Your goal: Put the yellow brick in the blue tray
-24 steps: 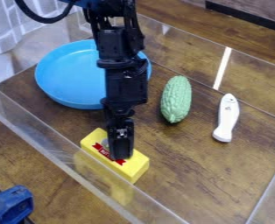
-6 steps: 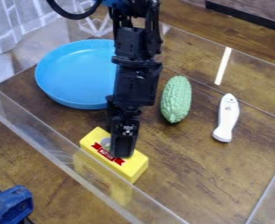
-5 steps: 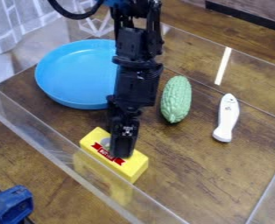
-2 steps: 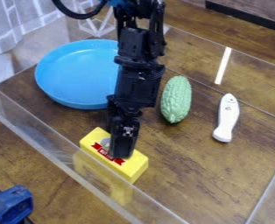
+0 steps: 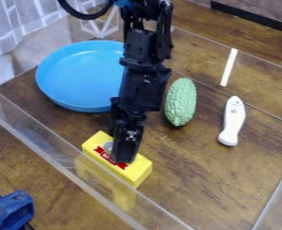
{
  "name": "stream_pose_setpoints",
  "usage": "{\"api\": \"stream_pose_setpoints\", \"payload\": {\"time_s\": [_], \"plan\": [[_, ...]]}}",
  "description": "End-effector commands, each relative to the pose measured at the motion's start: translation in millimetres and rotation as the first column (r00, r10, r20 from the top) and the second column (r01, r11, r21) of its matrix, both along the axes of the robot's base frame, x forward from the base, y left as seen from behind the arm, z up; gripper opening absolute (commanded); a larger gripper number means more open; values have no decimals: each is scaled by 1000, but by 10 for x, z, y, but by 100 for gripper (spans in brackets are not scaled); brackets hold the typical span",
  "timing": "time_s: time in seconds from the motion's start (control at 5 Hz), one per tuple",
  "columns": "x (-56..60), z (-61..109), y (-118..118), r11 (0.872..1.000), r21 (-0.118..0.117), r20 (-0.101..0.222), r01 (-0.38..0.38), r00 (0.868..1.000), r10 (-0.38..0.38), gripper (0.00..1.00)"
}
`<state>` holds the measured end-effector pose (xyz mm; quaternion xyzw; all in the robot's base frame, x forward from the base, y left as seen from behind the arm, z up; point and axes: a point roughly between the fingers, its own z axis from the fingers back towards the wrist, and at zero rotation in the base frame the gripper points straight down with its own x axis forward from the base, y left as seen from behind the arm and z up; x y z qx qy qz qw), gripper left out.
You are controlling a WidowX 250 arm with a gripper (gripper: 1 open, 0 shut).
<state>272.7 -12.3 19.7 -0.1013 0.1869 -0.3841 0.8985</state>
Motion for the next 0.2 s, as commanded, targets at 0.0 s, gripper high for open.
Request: {"api": "stream_pose_setpoints", "payload": {"time_s": [0.0], "plan": [[-206, -163, 203, 994, 54, -136, -91, 986, 98, 100]]}}
